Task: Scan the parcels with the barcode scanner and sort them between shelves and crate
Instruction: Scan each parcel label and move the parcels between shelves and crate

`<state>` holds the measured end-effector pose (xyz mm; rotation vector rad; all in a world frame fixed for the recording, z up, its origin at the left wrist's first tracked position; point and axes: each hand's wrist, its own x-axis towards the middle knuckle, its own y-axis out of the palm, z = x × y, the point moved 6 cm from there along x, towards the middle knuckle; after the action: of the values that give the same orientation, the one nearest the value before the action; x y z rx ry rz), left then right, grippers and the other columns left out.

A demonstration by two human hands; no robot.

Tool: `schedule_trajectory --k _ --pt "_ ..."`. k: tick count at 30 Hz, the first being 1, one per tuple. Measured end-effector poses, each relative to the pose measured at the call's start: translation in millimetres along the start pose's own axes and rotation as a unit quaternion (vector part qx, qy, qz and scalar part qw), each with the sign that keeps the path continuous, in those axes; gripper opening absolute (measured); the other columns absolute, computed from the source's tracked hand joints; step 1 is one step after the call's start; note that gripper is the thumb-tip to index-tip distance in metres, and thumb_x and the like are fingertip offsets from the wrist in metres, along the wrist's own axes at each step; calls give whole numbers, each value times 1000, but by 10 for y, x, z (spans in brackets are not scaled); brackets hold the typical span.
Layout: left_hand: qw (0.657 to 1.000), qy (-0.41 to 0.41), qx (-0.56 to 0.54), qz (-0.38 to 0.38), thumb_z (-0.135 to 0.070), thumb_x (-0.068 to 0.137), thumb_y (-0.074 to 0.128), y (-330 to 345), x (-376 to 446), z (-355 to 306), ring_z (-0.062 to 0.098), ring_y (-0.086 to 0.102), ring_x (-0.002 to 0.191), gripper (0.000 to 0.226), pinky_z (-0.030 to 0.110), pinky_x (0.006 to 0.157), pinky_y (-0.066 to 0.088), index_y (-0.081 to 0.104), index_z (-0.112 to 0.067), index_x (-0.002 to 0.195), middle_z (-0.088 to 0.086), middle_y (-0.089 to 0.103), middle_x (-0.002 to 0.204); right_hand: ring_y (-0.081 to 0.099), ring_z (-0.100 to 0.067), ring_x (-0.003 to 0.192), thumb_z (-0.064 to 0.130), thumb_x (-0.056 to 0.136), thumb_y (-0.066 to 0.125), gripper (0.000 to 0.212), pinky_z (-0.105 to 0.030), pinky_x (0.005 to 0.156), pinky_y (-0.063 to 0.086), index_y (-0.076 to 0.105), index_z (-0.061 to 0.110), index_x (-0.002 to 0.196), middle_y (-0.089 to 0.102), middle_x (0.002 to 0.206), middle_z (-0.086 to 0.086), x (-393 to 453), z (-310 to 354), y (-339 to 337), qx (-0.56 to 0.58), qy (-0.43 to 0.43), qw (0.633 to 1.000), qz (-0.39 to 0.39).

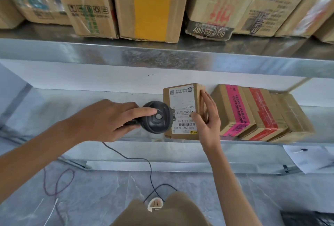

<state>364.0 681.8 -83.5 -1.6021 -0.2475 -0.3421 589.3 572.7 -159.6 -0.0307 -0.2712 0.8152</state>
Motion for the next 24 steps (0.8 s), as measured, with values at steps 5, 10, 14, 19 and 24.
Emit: schedule_trajectory --k 5,10,14,19,24 --pt "1000 1 3 6 -44 109 22 67 -23 14 22 57 45 55 34 35 47 1 -38 159 8 69 97 42 18 121 17 79 57 64 -9 79 50 46 32 141 42 141 20 -14 -6 -9 8 1 1000 -3" --pt "1000 -4 -8 0 -45 109 24 46 -24 7 22 58 47 50 35 36 48 12 -39 157 7 69 96 44 -4 132 34 75 57 63 -25 88 56 46 49 135 42 144 22 -43 -37 -16 -5 12 1000 -4" --pt "1000 -12 -13 -5 -46 108 24 34 -35 28 22 58 46 47 36 37 49 18 -36 154 8 69 95 46 -2 130 29 76 57 63 -23 87 56 46 46 136 42 141 26 -49 -17 -20 -1 14 1000 -8" --pt "1000 -13 -4 -16 -45 108 26 16 -56 26 23 58 46 49 35 37 49 16 -37 156 8 70 94 44 -1 131 22 78 57 62 -28 92 56 45 51 133 41 141 28 -60 -33 -19 -10 20 1000 -7" --pt "999 -22 -9 -21 -46 108 28 9 -72 16 24 59 46 45 37 36 50 23 -31 150 9 70 91 44 2 131 22 78 57 63 -21 92 54 46 46 135 43 143 22 -82 -41 -22 -9 23 1000 -8"
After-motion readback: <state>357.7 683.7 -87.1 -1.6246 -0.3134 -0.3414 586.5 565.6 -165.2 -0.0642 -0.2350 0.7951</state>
